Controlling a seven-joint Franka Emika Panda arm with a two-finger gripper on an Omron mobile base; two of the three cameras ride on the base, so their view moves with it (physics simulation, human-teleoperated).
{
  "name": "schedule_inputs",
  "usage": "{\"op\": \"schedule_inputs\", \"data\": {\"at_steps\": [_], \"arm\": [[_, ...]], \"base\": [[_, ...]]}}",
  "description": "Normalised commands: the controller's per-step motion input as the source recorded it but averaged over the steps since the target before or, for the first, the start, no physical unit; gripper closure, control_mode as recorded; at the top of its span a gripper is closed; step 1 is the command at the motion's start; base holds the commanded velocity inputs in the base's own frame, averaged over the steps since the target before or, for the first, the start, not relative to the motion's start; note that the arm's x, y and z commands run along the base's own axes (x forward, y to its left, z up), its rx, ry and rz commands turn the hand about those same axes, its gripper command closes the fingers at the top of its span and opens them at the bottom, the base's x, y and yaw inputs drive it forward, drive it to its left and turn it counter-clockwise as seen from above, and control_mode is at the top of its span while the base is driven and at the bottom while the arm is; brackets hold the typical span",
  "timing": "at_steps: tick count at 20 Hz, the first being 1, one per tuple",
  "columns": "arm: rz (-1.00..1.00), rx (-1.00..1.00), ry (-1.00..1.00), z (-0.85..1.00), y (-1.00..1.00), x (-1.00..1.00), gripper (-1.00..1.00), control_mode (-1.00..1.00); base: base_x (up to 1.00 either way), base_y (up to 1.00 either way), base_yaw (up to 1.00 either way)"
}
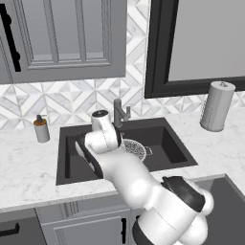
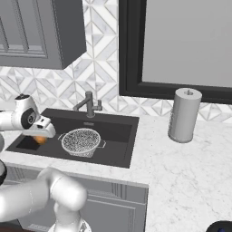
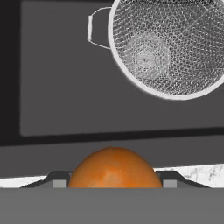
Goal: Put the colander in the sink, put the tangerine in the colander, and turn on the sink faucet and pour water over the colander.
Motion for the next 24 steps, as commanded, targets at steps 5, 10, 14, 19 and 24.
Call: {"op": "schedule_inputs", "data": {"at_steps": [5,10,14,19,24], "arm": [[-0.09,0.01,0.0,0.06,-0.78,0.04,1.0,-1.0],[-0.06,0.0,0.0,-0.01,-0.67,0.03,1.0,-1.0],[-0.03,0.0,0.0,-0.02,-0.47,0.23,1.0,-1.0],[-0.01,0.0,0.0,-0.05,-0.17,0.41,1.0,-1.0],[-0.01,0.0,0.0,-0.28,0.0,0.11,1.0,-1.0]], "base": [[0.0,0.0,0.0],[0.0,0.0,0.0],[0.0,0.0,0.0],[0.0,0.0,0.0],[0.0,0.0,0.0]]}}
